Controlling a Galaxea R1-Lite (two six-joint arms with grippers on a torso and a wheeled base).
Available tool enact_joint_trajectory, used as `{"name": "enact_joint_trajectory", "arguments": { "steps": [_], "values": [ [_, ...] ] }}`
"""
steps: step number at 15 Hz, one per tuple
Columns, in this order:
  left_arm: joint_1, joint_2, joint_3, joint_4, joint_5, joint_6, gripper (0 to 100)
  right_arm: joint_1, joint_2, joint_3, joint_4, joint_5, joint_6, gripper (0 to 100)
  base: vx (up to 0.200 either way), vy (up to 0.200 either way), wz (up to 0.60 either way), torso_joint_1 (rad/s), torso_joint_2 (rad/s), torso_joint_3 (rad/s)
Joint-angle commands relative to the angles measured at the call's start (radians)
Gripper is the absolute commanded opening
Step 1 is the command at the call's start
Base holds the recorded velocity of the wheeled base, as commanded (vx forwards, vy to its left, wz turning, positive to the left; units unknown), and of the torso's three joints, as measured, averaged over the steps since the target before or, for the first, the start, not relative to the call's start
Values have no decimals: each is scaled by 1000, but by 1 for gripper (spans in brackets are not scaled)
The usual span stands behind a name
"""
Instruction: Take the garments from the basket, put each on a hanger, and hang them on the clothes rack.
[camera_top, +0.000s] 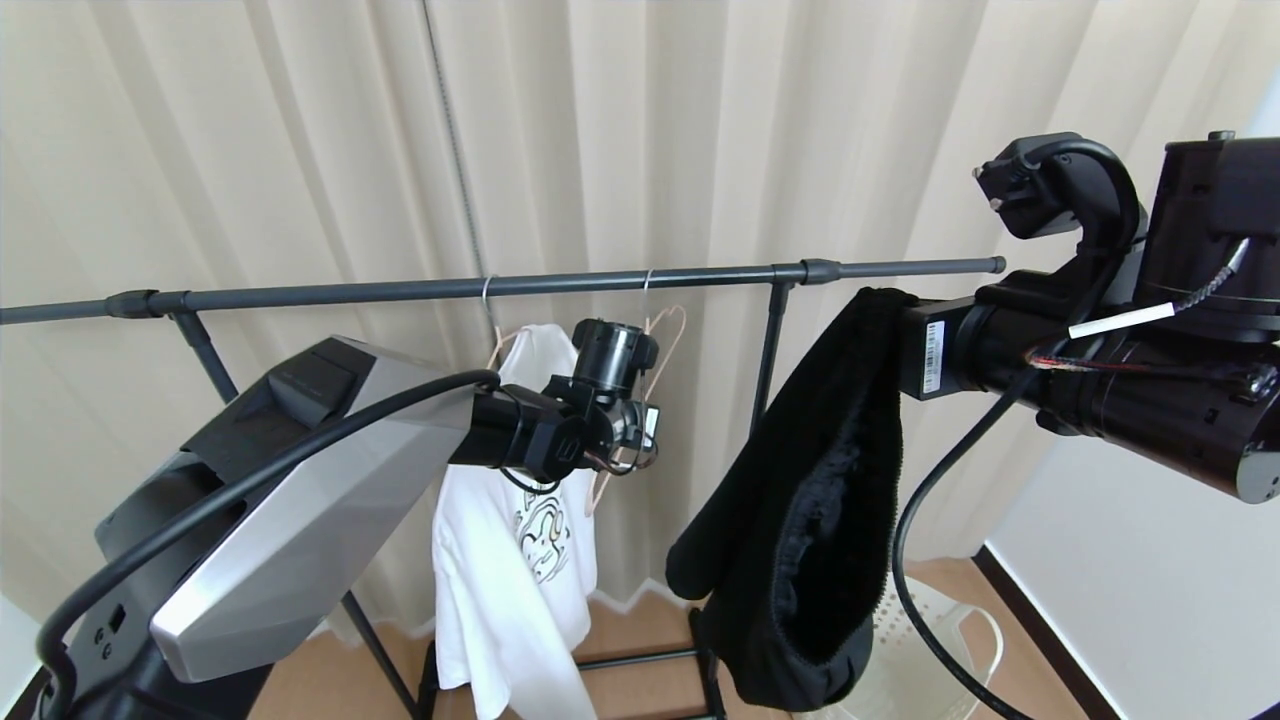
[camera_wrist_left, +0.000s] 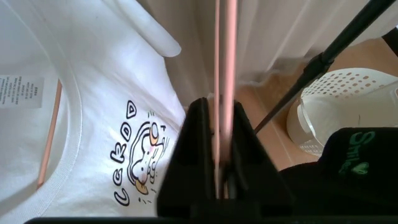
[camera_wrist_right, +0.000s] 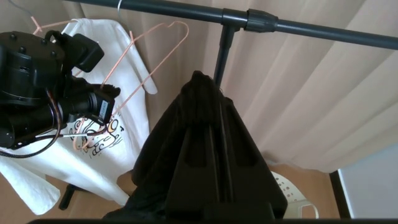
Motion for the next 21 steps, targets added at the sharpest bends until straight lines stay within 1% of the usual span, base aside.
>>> {"name": "enact_joint_trajectory", "arguments": {
  "steps": [1,2,5,9,12,16,18,19,20,21],
  "values": [
    [0,-4,-1,0,1,0,0,0,2,1,0,0,1,0,0,0,0,0,0,0],
    [0,-7,-3,-2,15,-3,0,0,3,1,0,0,1,0,0,0,0,0,0,0],
    [-5,-17,8,-17,17,-22,0,-1,3,1,0,0,-2,0,0,0,0,0,0,0],
    [-9,-73,63,-25,26,-31,0,-1,-2,1,0,0,-2,0,0,0,0,0,0,0],
    [-18,-117,106,-72,30,-32,0,0,-3,1,0,0,1,0,0,0,0,0,0,0],
    [-28,-179,178,-89,32,-32,0,-1,-3,1,0,0,1,0,0,0,0,0,0,0],
    [-51,-271,289,-102,30,-31,0,-1,2,-1,0,0,1,0,0,0,0,0,0,0],
    [-58,-300,329,-123,30,-29,0,-1,5,-1,0,0,1,0,0,0,0,0,0,0],
    [-75,-370,431,-178,30,-23,0,-1,6,-1,0,0,1,0,0,0,0,0,0,0],
    [-83,-401,474,-200,30,-20,0,0,8,-1,0,0,1,0,0,0,0,0,0,0]
  ]
}}
